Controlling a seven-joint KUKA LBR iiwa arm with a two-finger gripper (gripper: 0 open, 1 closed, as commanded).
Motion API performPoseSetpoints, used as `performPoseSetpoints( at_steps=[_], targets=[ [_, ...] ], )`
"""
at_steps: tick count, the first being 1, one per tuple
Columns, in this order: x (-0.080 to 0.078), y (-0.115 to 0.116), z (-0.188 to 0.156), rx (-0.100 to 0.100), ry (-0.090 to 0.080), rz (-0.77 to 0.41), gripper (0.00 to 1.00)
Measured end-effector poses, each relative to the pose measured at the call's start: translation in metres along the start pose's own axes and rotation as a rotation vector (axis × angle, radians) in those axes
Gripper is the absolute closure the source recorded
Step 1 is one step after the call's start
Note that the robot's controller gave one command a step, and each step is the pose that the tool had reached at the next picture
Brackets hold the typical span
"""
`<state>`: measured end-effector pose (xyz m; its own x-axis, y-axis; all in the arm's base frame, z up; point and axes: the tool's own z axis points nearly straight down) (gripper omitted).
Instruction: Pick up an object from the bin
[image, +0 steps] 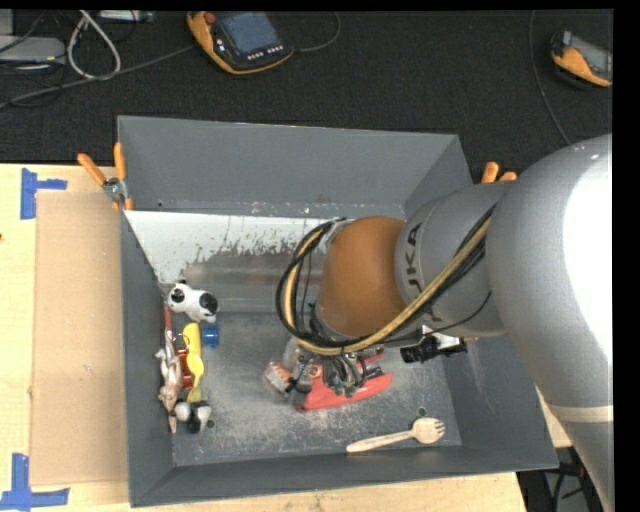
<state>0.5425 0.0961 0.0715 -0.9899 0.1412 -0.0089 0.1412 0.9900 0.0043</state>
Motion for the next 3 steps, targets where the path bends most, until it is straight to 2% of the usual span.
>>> performPoseSetpoints(
  at_steps=[1,2,3],
  targets=[
    [0.0,0.0,0.0,0.0,0.0,0.001,1.0],
    [0.017,-0.01,-0.073,0.004,0.009,-0.024,1.0],
    [0.009,-0.002,-0.127,0.002,0.008,-0.092,1.0]
  ],
)
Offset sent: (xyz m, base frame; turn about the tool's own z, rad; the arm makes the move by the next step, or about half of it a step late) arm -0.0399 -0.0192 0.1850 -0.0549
